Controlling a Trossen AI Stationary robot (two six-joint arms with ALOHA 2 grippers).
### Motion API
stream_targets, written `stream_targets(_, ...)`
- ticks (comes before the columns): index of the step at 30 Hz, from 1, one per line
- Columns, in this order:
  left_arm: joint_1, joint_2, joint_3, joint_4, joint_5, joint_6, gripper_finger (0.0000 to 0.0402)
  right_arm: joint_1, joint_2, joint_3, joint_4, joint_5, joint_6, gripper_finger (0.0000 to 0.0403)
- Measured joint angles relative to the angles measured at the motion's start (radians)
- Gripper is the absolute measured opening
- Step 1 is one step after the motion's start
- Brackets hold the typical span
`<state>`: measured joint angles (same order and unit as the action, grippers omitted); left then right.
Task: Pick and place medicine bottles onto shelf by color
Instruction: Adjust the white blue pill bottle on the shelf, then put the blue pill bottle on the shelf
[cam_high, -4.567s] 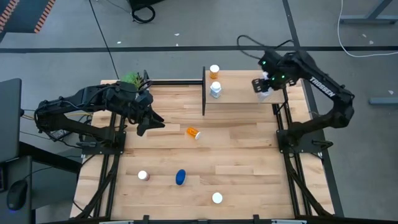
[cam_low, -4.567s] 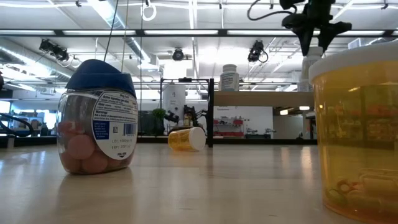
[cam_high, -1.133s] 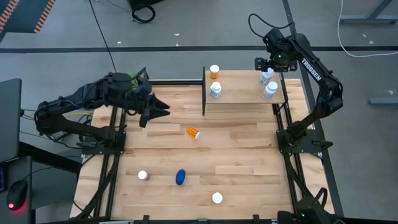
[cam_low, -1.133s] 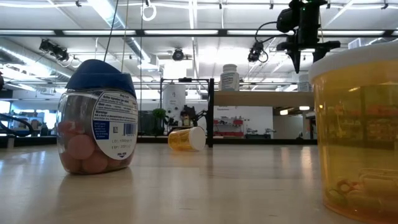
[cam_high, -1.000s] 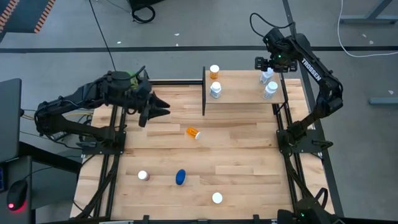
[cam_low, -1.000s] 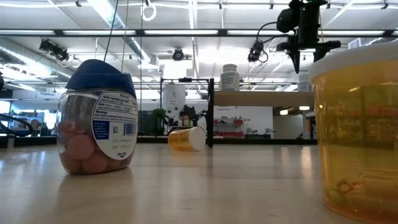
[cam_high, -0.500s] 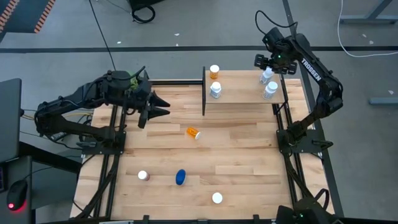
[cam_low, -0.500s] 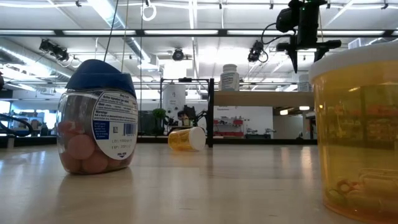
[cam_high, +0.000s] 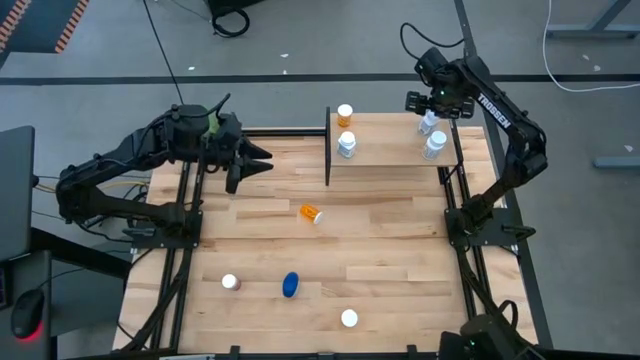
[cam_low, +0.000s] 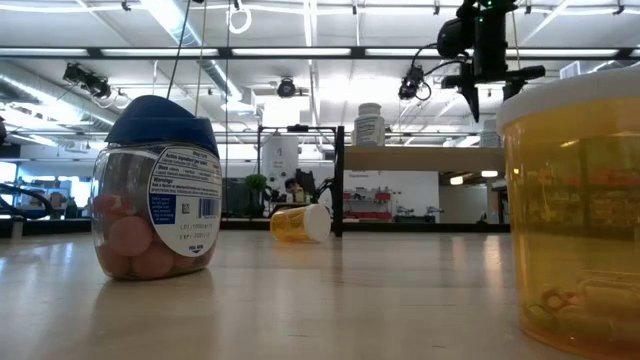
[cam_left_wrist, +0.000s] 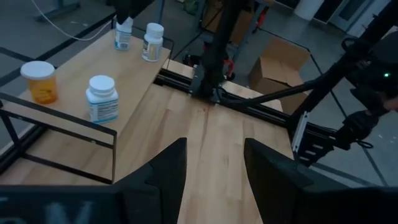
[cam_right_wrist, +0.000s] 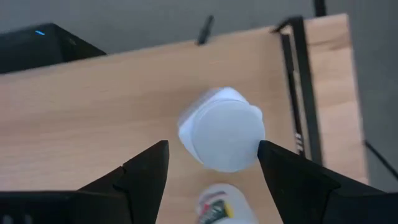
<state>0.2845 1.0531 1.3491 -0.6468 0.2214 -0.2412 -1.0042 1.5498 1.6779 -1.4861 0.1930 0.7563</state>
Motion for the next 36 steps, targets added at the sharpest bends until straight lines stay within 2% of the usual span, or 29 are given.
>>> stream_targets(18, 0.001, 0.0, 0.0, 0.0, 0.004, -0.008, 0.0167, 0.006, 0.011, -0.003, -0.004, -0.032, -0.052, 0.0259)
stream_targets(23, 0.001, 0.0, 0.0, 0.0, 0.004, -0.001, 0.0167, 0.024, 0.011, -0.003, 0.079, -0.061, -0.059, 0.0259)
stream_targets(27, 0.001, 0.0, 0.0, 0.0, 0.004, -0.008, 0.0167, 0.062, 0.011, -0.003, 0.131, -0.068, -0.131, 0.0259)
stream_targets(31, 0.001, 0.0, 0.0, 0.0, 0.002, -0.014, 0.0167, 0.086, 0.01, -0.003, 0.152, -0.033, -0.224, 0.0259)
stream_targets(36, 0.001, 0.0, -0.001, 0.015, -0.036, -0.044, 0.0167, 0.116, 0.01, -0.003, 0.18, -0.055, -0.274, 0.0259)
